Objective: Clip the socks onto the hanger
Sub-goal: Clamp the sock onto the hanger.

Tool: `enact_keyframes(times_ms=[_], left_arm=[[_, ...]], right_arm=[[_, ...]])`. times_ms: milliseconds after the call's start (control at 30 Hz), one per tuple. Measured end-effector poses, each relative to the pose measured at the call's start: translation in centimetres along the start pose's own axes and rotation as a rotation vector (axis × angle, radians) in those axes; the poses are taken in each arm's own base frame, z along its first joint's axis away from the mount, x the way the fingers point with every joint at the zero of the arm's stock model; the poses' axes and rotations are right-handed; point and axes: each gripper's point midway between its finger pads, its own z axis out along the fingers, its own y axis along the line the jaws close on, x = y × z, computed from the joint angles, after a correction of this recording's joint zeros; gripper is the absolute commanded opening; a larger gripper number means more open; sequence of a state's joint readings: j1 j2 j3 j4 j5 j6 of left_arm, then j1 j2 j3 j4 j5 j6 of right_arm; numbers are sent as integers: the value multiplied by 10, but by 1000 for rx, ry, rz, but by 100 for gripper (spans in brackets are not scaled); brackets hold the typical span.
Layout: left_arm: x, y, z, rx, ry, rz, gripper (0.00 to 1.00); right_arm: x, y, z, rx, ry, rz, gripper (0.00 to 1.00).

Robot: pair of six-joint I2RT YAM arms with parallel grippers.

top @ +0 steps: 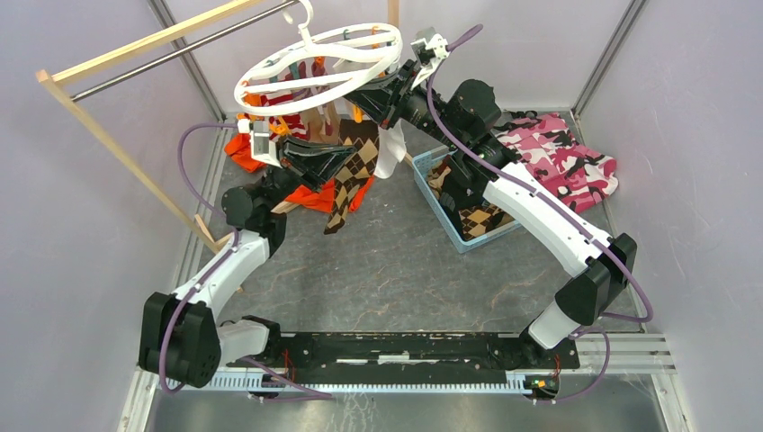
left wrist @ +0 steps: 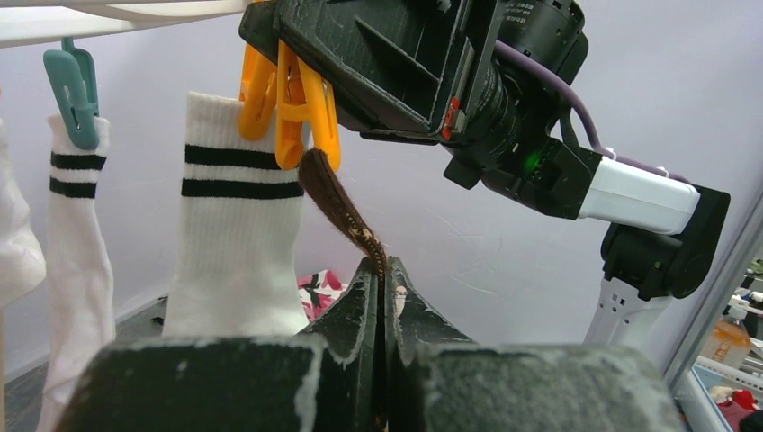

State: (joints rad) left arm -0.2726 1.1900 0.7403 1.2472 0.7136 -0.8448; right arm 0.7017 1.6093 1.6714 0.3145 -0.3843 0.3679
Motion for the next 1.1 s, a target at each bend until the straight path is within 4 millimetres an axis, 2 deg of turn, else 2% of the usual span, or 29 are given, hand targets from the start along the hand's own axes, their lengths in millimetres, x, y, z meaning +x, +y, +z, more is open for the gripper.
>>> enact_keyframes(times_ms=[633, 1100], left_arm=[[-5, 0, 6, 25, -20, -2, 2], [-4, 10, 10, 18, -26, -5, 2]], right_arm=[[-1, 2, 0, -6, -2, 13, 0], [-1, 3, 0, -12, -3, 27, 0]])
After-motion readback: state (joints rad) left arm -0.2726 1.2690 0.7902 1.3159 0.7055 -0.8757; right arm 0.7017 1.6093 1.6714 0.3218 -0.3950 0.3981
